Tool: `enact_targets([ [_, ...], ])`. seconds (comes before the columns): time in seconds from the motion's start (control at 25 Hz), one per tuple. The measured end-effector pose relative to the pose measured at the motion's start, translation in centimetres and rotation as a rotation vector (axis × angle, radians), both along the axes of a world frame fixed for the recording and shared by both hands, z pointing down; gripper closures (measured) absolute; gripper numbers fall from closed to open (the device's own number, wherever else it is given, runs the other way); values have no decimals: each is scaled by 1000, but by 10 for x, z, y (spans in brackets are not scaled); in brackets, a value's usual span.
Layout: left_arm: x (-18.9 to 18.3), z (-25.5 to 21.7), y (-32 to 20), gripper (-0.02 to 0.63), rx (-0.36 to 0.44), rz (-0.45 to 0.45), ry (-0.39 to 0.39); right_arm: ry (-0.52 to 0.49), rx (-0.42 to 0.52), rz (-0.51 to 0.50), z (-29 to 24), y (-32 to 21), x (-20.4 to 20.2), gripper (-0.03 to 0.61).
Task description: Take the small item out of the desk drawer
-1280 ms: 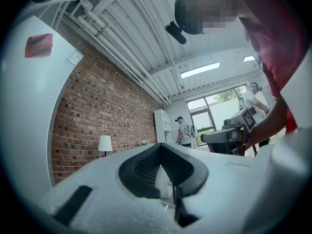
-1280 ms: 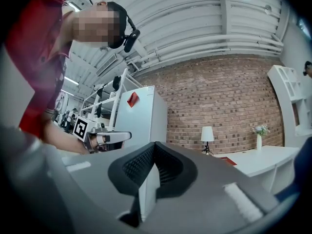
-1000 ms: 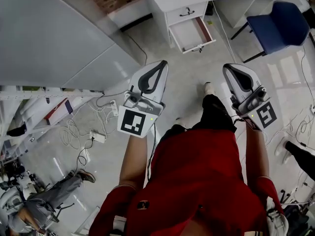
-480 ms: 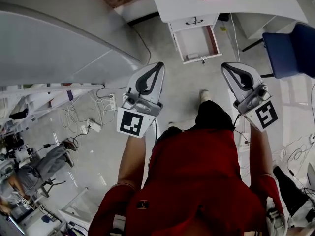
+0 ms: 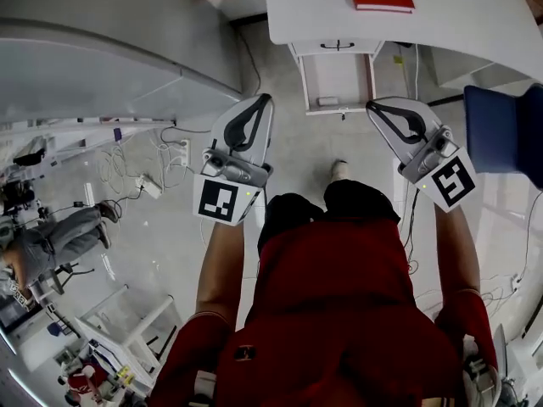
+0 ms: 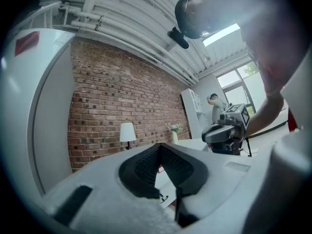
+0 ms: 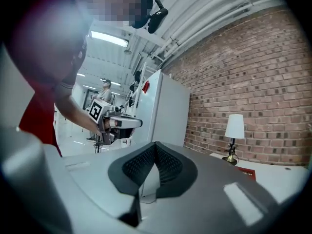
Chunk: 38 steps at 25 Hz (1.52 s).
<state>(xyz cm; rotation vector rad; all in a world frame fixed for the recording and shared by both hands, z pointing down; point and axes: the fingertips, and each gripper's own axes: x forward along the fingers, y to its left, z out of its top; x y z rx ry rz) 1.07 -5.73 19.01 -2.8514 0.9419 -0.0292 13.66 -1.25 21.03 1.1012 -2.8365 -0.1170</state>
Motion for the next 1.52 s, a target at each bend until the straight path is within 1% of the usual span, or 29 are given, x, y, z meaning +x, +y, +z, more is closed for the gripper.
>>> enact_targets([
  [0.12,6,9,-10,611,-26,-33,-25,9,-22,-40,13,-16,4,566],
  [0.24,4,20,-20,611,-41,-56,-36,22,-41,-79,28,-30,1,566],
  [0.4,-1,41,-32,611,-58,-64,-47,55,-68,-124,56,-46,-10,566],
  [0.48,-4,56,-39,611,-73,-61,-55,90,-82,-150,75,-53,-17,566],
  [0.64,-10,87,-56,611,-90,-53,-61,184,-121,-207,124,-70,-31,566],
  [0.8,-19,120,-77,611,-110,-39,-84,252,-178,-251,171,-91,-44,566],
  [1.08,-32,185,-106,611,-137,-24,-96,365,-264,-342,259,-109,-67,565],
  [1.24,-29,221,-116,611,-136,-7,-101,410,-308,-385,314,-115,-69,566],
  [1.36,-27,248,-120,611,-124,12,-114,439,-344,-401,354,-120,-68,566],
  [1.52,-27,278,-125,611,-130,20,-119,490,-375,-427,399,-128,-62,565],
])
